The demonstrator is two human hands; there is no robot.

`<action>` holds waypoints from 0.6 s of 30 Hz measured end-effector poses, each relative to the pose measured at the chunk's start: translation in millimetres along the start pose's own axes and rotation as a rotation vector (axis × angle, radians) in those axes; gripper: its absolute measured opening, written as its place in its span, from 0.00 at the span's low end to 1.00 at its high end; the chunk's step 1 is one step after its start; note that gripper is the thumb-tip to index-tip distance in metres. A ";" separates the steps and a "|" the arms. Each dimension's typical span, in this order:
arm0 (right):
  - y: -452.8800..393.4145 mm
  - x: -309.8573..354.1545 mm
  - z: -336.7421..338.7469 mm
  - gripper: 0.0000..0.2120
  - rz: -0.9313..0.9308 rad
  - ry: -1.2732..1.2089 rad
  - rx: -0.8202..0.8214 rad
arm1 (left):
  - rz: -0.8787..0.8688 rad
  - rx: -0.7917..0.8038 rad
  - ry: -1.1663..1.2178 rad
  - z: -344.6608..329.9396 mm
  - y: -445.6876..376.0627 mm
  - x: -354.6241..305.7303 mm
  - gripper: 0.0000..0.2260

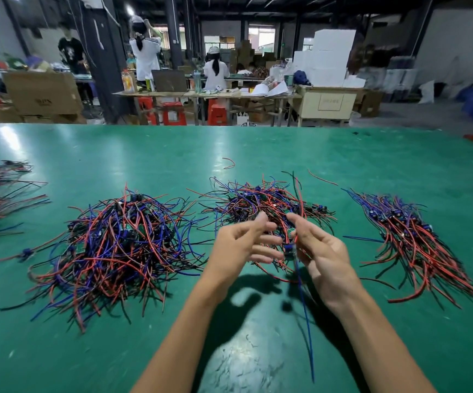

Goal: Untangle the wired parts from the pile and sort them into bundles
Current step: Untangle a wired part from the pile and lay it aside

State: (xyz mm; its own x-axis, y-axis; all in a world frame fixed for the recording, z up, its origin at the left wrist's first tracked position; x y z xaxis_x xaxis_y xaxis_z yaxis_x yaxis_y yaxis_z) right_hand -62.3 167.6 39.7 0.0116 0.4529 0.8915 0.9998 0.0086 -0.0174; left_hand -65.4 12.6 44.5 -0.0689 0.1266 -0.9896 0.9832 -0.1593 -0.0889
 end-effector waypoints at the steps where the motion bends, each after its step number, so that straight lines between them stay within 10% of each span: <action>1: 0.4 -1.5 -0.6 0.16 0.009 0.048 0.026 | 0.068 0.067 0.016 -3.5 1.2 0.1 0.15; 9: 2.1 -5.4 -2.4 0.10 0.088 0.310 0.020 | 0.124 0.104 0.005 -14.0 7.9 3.0 0.05; 18: 0.0 -17.0 -11.8 0.15 0.041 0.294 -0.090 | 0.073 0.169 -0.190 -14.1 7.3 1.0 0.16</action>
State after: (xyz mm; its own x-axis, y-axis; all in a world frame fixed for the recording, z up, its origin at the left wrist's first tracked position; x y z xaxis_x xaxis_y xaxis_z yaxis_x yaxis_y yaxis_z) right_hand -62.3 149.4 29.9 0.0429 0.1736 0.9839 0.9956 -0.0890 -0.0277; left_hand -55.9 25.5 44.5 -0.0449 -0.0751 -0.9962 0.9458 -0.3243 -0.0182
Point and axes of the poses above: each hand's wrist, its own y-axis away from the middle knuckle, its own z-axis out of the back of the hand, x = y × z, the point moved 1 cm from there along -y, towards the middle knuckle, and after that the axes turned 3 degrees about x, right-handed, at the moved point
